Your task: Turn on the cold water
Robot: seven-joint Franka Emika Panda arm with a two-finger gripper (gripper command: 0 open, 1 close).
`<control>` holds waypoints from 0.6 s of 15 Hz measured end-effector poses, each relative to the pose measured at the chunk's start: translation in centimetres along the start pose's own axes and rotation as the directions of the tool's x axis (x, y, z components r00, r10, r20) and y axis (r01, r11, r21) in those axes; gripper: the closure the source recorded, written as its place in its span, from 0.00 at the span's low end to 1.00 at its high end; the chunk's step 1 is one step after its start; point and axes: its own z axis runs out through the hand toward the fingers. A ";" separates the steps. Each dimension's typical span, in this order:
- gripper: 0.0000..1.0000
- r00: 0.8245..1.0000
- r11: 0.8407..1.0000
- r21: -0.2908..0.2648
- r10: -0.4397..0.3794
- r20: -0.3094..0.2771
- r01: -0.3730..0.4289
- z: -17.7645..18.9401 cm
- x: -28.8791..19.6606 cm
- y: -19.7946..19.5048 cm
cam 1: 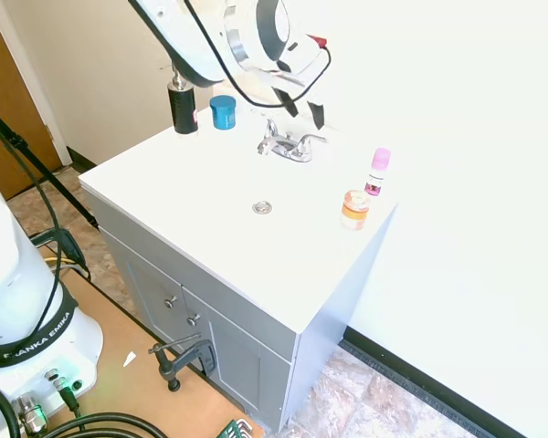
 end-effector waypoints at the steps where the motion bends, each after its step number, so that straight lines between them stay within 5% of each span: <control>1: 0.00 1.000 1.000 -0.003 0.005 -0.011 -0.005 0.9 0.4 -0.3; 9: 0.00 0.999 0.997 -0.067 0.023 -0.039 -0.026 5.5 1.6 0.6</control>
